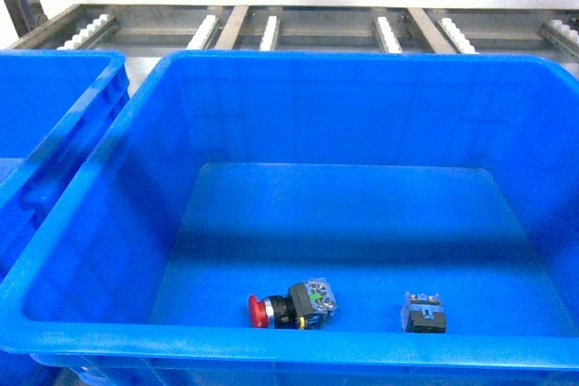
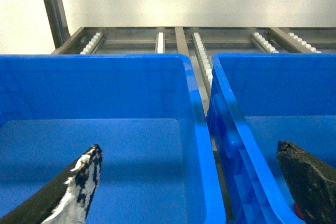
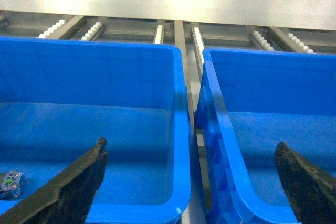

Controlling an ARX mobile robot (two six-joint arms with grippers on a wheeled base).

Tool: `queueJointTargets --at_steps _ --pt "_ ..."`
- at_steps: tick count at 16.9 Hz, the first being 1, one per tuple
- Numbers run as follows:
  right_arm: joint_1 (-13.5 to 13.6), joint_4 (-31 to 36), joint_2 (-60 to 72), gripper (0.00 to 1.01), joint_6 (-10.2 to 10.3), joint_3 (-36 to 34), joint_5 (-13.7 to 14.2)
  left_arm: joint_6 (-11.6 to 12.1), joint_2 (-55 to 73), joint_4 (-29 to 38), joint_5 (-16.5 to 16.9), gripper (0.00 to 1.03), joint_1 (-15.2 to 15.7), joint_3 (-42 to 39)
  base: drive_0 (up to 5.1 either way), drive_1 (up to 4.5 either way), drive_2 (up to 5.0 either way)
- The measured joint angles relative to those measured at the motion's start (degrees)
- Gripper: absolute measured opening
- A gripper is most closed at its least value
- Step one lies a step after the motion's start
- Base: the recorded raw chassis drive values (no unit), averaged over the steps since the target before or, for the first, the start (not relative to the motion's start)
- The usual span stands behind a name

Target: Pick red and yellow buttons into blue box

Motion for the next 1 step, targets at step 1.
queueJointTargets --at_steps 1 --pt "0.0 0.0 0.0 0.99 0.02 0.0 -0.02 0.02 0.0 0.0 0.0 0.98 0.0 0.0 0.0 0.0 0.0"
